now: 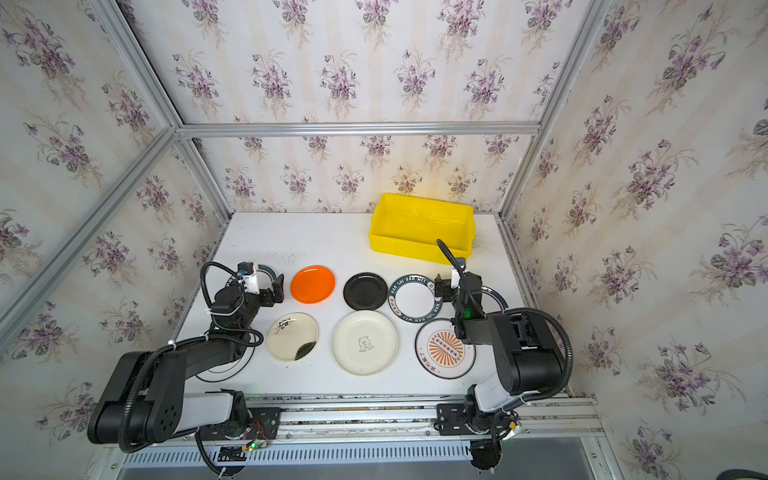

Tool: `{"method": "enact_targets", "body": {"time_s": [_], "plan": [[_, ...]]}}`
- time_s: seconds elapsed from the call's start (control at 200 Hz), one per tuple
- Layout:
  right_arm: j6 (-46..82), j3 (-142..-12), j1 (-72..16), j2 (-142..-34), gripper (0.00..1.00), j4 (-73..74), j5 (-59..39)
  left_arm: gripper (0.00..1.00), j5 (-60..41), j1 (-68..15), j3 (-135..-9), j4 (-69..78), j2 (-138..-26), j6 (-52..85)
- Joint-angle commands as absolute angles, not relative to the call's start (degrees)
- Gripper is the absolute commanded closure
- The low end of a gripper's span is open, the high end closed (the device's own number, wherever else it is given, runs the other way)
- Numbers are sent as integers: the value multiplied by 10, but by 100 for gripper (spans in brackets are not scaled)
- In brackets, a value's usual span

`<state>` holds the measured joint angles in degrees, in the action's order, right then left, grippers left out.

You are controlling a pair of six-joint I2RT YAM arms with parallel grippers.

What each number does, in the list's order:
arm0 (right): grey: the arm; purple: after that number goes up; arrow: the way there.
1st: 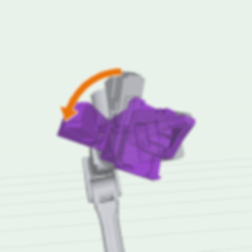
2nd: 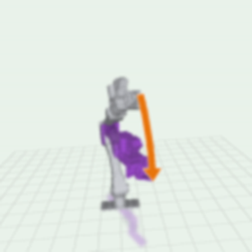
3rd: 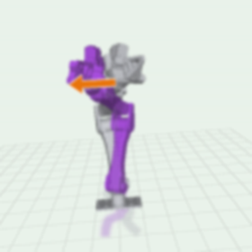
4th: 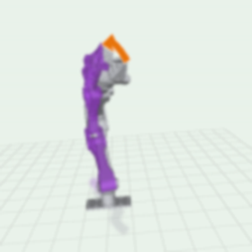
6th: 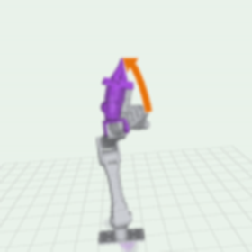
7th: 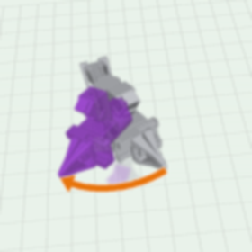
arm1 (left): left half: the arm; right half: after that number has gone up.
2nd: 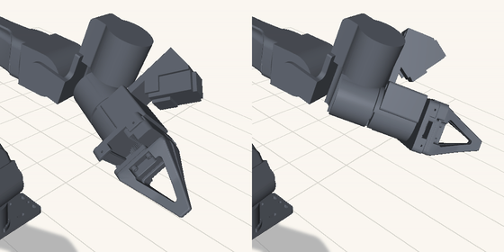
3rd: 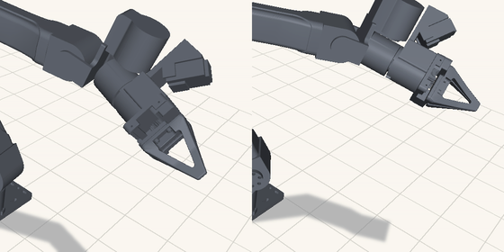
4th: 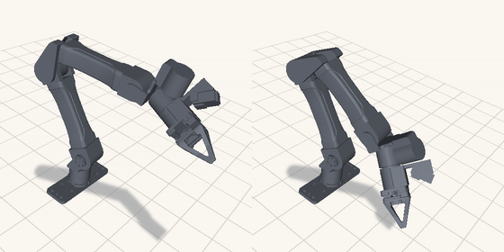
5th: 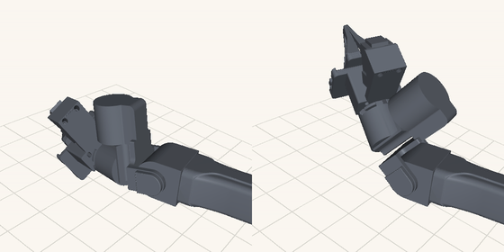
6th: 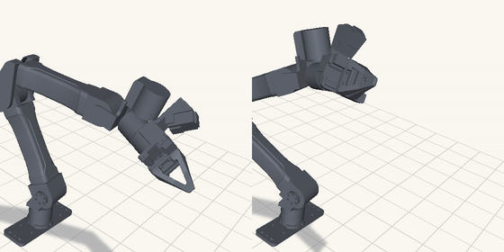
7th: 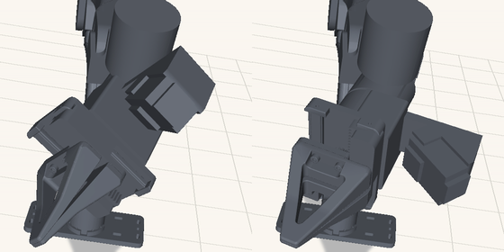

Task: Place the plates into the plastic bin on the countertop
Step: 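Move left gripper toward the green-rimmed white plate with red ring while right arm shifts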

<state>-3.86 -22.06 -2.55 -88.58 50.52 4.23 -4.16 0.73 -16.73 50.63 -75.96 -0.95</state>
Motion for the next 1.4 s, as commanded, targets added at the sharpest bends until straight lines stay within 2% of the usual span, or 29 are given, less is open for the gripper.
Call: {"method": "enact_targets", "body": {"time_s": [0.0, 0.485, 0.61, 0.745, 1.054, 1.124, 1.234, 1.394], "plan": [[-28, -224, -24, -885, 0, 519, 42, 0, -45, 8, -169, 524, -759, -19], [-28, -227, -25, -886, 0, 519, 45, 0, -43, 8, -169, 524, -758, -20], [-29, -226, -25, -885, 0, 519, 45, 0, -2, 3, -175, 513, -753, -10], [-29, -225, -24, -881, 0, 519, 46, 0, 47, 2, -212, 416, -722, 11], [-24, -305, -35, -770, 0, 278, 65, 1, 155, 0, -262, 282, -682, 73], [10, -320, -36, -750, 0, 240, 66, 1, 187, 1, -286, 232, -675, 98], [69, -320, -37, -713, 0, 226, 14, 1, 247, 1, -322, 150, -665, 157], [180, -345, -37, -683, 0, 141, -27, 1, 264, 4, -370, 82, -686, 194]]}}
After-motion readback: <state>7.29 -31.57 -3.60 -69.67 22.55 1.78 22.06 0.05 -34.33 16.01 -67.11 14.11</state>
